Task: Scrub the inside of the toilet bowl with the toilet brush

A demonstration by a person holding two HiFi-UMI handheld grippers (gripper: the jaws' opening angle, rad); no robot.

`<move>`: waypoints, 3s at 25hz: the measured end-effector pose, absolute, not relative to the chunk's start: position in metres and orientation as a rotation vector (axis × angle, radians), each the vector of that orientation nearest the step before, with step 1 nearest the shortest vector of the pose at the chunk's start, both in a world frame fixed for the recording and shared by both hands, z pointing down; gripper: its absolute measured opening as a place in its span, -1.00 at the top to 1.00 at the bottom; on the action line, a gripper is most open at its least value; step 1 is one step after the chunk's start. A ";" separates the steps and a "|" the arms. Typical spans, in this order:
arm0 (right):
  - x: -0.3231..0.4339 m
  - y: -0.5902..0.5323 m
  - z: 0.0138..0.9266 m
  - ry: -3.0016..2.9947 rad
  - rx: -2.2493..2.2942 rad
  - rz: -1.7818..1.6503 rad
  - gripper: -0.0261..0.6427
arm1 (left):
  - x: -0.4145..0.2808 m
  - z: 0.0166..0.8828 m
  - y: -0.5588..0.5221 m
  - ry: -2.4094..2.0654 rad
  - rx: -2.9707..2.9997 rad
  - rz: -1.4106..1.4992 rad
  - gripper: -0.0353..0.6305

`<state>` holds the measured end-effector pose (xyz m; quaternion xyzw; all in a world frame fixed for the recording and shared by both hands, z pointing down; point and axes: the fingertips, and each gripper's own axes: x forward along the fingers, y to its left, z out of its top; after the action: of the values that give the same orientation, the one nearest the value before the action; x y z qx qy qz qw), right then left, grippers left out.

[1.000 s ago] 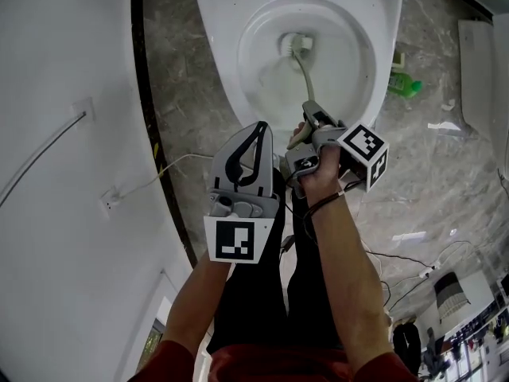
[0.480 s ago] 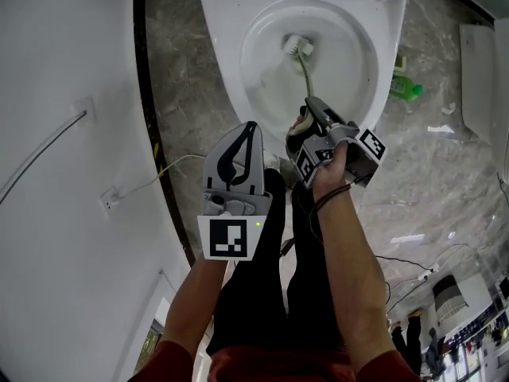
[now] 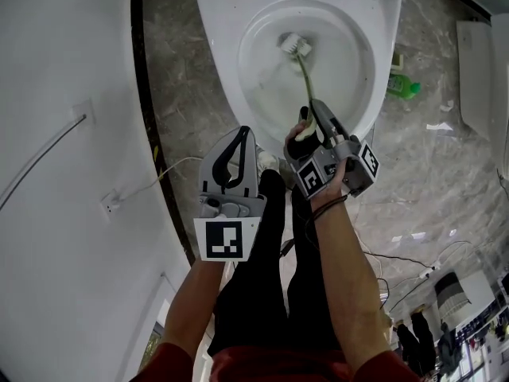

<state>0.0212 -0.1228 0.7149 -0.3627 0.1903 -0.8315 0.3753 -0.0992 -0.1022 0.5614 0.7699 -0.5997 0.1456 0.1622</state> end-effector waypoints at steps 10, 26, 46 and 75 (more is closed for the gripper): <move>0.022 -0.122 0.706 0.498 -0.899 -2.101 0.55 | -0.098 0.533 -0.117 -1.782 2.230 0.334 0.88; 0.059 -0.143 0.708 1.220 -1.409 -2.226 0.57 | -0.096 0.538 -0.123 -1.769 2.216 0.340 0.88; 0.060 -0.179 0.677 2.910 -2.164 -1.492 0.58 | -0.102 0.535 -0.119 -1.798 2.180 0.305 0.88; 0.069 -0.201 0.657 2.919 -2.264 -1.396 0.58 | -0.125 0.538 -0.110 -1.809 2.159 0.317 0.88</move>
<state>0.0685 -0.2009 0.6566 -0.5272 0.6798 -0.3251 -0.3927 -0.1247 -0.1097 0.5379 0.7526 -0.6309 0.1106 0.1529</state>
